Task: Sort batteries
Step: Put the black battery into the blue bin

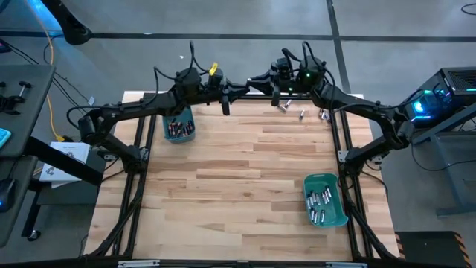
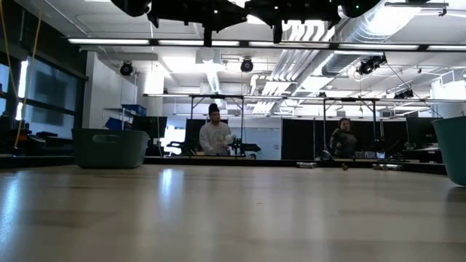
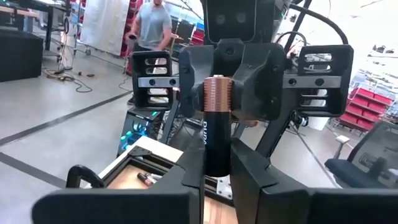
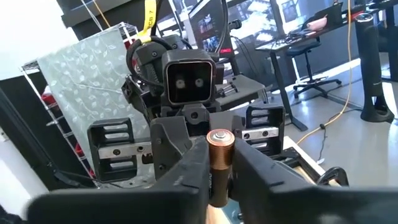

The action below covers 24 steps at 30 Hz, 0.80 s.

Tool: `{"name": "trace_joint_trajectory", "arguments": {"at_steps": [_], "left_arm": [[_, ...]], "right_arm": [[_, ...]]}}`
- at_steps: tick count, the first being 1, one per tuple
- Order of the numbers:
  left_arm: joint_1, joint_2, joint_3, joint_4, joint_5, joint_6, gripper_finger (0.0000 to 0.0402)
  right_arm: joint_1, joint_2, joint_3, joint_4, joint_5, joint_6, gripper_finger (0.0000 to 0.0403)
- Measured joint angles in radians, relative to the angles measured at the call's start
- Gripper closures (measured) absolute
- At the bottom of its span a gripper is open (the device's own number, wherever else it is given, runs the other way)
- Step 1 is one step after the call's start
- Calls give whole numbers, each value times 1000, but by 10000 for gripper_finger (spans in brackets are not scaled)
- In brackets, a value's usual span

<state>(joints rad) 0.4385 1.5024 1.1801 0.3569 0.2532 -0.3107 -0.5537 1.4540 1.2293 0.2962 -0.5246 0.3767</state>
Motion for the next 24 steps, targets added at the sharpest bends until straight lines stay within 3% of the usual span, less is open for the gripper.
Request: {"name": "trace_joint_trajectory", "arguments": {"at_steps": [5, 10, 16, 21, 24], "left_arm": [[-4, -36, 0, -179, -35, -1, 369], [1, -153, 0, -583, -206, -24, 369], [57, -324, -39, -1084, -418, -141, 369], [194, -424, -103, -1406, -421, -390, 369], [267, -424, -109, -1534, -369, -437, 369]], "right_arm": [[-29, -2, 0, 23, -5, 29, 259], [-90, -3, 0, 25, -4, 131, 186], [-121, -5, 0, 29, -9, 154, 173], [-121, -8, 0, 31, -9, 115, 172], [-120, -8, 0, 31, -10, 113, 172]]}}
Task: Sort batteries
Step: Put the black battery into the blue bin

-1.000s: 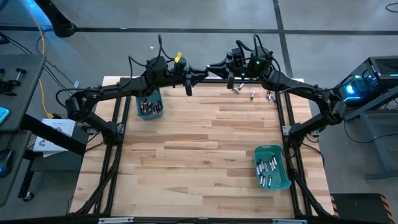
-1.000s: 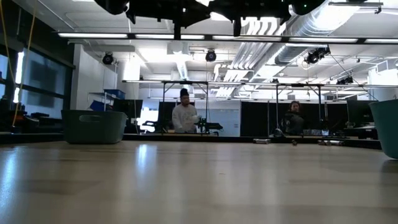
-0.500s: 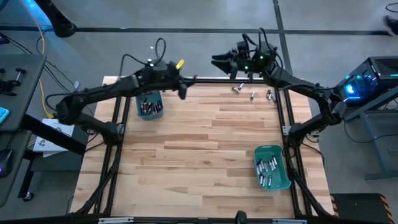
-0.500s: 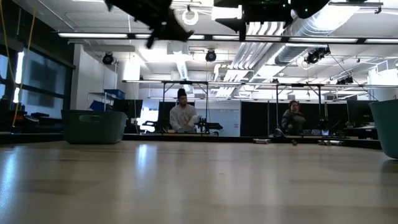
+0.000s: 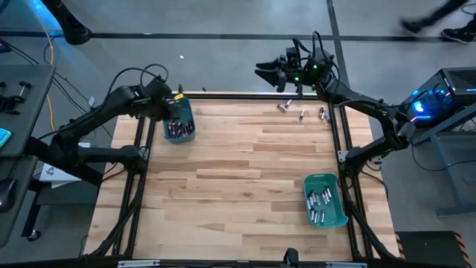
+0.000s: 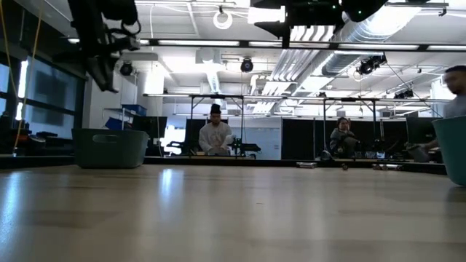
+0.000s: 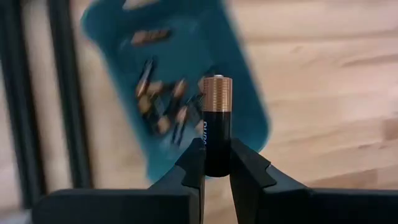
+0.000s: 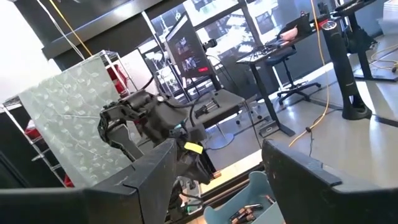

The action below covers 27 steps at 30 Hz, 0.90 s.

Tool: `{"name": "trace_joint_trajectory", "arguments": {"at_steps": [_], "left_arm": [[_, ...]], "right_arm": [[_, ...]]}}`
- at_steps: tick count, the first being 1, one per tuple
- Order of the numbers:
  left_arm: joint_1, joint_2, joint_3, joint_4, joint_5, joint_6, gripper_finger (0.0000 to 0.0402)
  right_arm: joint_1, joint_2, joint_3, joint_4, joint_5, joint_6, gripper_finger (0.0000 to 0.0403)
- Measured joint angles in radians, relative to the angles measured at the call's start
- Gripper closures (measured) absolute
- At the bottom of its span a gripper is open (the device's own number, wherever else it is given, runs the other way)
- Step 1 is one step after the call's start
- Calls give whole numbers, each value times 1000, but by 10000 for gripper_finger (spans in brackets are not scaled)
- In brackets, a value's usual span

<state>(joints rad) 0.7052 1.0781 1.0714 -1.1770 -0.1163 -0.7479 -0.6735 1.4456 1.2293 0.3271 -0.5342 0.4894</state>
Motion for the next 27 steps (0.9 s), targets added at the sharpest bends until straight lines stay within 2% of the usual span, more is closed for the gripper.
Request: {"name": "trace_joint_trajectory", "arguments": {"at_steps": [3, 10, 19, 27], "left_arm": [[59, 40, 0, -61, 65, 1, 369], [166, 246, 0, -12, 211, 125, 369], [255, 514, -1, 102, 240, 234, 363], [278, 645, -1, 209, 263, 229, 358]], "right_arm": [[0, 0, 0, 0, 0, 0, 171], [0, 0, 0, 0, 0, -22, 171], [0, 0, 0, 0, 0, 28, 171], [0, 0, 0, 0, 0, 53, 171]]}}
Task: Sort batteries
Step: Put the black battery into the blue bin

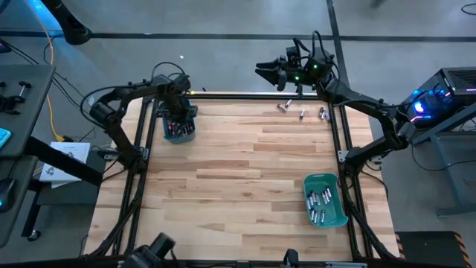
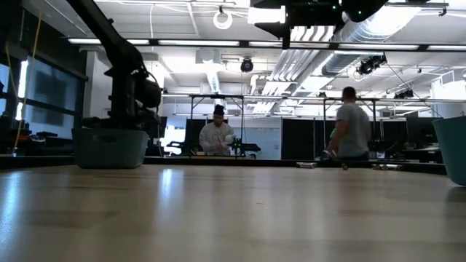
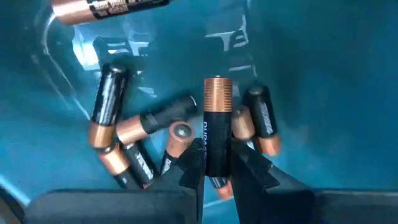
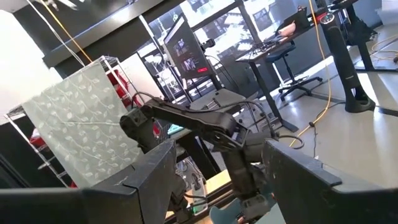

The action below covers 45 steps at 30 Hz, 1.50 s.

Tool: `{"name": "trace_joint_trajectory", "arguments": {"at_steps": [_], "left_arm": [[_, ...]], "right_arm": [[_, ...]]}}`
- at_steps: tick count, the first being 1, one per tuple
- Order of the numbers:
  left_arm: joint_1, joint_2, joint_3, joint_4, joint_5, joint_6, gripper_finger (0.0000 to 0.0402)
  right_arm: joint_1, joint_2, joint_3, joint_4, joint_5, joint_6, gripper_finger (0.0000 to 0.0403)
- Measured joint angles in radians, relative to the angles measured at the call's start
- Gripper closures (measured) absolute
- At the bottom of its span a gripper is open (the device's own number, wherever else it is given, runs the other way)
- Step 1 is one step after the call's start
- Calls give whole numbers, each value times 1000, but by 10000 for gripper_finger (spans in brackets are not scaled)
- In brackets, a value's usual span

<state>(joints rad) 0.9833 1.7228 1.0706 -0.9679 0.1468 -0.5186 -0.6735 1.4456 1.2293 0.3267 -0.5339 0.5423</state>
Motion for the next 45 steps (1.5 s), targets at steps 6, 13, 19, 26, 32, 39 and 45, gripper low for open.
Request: {"name": "trace_joint_trajectory", "arguments": {"at_steps": [6, 13, 19, 26, 32, 39, 45], "left_arm": [[-1, 33, 0, 57, -26, -8, 342], [9, 13, 0, 91, -32, -10, 278], [25, -70, 0, 73, 1, 2, 237], [-5, -294, 0, 79, 4, -49, 238], [-83, -487, 0, 206, -3, -83, 240], [-155, -576, 0, 503, -47, -74, 241], [-183, -577, 0, 637, -60, -72, 241]], "right_arm": [[0, 0, 0, 0, 0, 1, 171], [-2, 0, 0, 0, 0, 1, 171], [-72, -20, 0, -123, -1, 27, 171], [-187, -32, 1, -760, 82, -116, 171], [-247, -26, 1, -1198, 580, -293, 171], [-400, 146, 1, -1304, 654, -368, 171], [-440, 335, 0, -1330, 722, -395, 171]]}}
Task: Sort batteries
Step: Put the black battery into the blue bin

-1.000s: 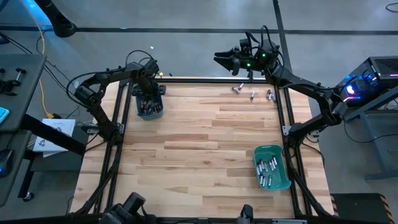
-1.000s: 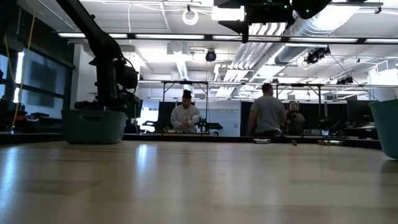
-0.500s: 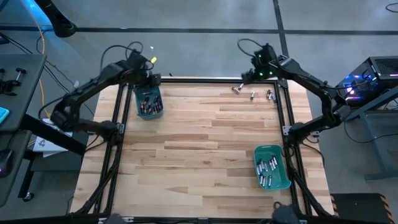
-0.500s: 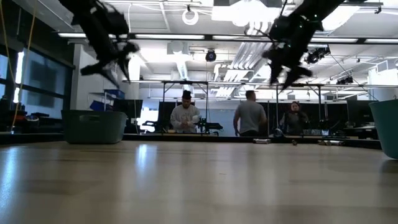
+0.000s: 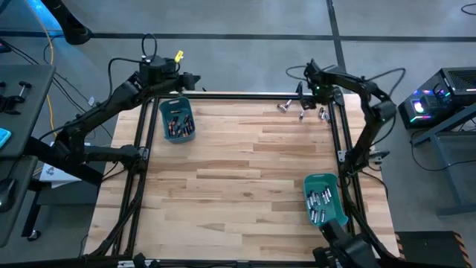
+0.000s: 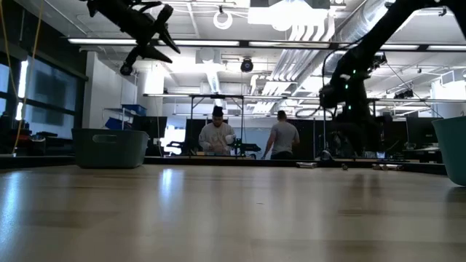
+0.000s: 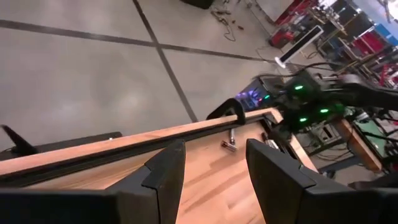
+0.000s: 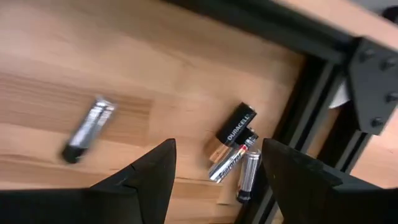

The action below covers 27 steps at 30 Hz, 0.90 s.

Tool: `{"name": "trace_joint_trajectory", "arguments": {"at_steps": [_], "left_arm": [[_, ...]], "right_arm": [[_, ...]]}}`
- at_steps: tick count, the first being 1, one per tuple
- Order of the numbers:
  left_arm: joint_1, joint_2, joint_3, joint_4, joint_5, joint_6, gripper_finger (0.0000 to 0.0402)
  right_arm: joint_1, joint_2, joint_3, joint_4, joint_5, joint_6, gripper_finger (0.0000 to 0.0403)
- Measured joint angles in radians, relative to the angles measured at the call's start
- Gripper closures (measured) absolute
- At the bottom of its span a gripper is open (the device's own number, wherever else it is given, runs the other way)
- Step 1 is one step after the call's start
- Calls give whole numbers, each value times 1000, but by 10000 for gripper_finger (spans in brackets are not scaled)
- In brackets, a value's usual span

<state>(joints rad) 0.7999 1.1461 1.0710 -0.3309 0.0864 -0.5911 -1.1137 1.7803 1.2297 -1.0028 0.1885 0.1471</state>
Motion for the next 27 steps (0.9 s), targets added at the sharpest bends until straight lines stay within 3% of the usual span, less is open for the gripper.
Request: {"name": "trace_joint_trajectory", "arguments": {"at_steps": [6, 17, 20, 25, 27], "left_arm": [[-25, 0, 0, -6, 0, 0, 241], [-71, 0, 0, -10, 0, 51, 241], [-78, 0, 0, -10, -1, 53, 241], [-81, 0, 0, -9, 0, 54, 241], [-81, 0, 0, -9, 0, 61, 241]], "right_arm": [[20, 91, 24, -2, 64, -14, 180], [7, 100, 24, 7, 33, -76, 203], [15, 86, 35, -36, 114, -107, 243], [22, 84, 27, -35, 149, -138, 374], [26, 85, 4, -23, 188, -155, 391]]}}
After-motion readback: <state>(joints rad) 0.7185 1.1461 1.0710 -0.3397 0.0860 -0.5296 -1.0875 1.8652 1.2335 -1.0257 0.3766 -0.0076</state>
